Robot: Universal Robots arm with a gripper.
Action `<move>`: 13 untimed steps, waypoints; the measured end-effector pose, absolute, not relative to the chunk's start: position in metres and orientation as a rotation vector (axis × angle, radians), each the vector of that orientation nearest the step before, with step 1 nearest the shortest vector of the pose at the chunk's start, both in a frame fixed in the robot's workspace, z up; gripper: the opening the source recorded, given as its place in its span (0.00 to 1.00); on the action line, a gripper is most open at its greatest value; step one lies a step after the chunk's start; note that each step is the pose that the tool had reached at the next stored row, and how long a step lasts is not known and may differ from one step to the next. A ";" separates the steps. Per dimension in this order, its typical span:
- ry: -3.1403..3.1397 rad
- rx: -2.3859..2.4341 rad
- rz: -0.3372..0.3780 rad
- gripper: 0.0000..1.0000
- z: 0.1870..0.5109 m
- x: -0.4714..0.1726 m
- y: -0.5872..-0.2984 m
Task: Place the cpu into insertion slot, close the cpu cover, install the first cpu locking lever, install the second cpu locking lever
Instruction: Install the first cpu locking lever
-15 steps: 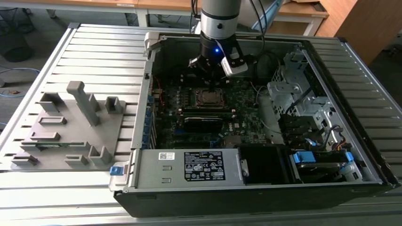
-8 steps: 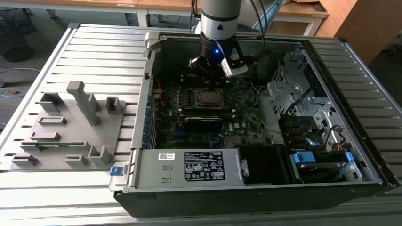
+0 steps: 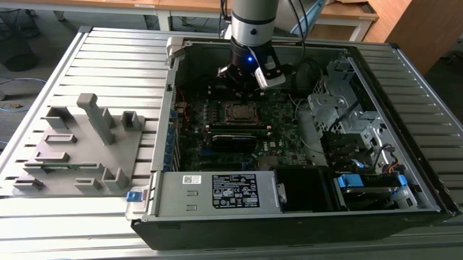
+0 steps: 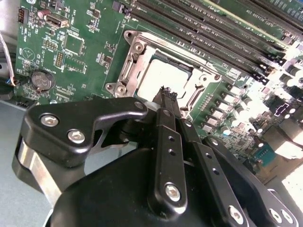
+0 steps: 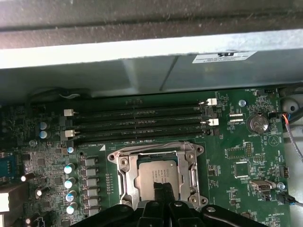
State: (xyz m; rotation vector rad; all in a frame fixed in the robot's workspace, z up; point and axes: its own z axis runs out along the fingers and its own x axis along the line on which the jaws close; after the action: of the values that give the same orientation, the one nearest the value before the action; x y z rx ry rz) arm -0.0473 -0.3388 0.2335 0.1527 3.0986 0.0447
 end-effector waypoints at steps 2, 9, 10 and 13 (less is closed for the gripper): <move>3.099 0.152 0.045 0.11 0.234 -0.047 -0.340; 3.099 0.153 0.044 0.11 0.233 -0.045 -0.341; 3.099 0.153 0.044 0.11 0.233 -0.044 -0.341; 3.099 0.153 0.044 0.11 0.234 -0.044 -0.342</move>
State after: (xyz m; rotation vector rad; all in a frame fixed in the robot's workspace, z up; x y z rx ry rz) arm -0.0440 -0.3419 0.2335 0.1525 3.0993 0.0441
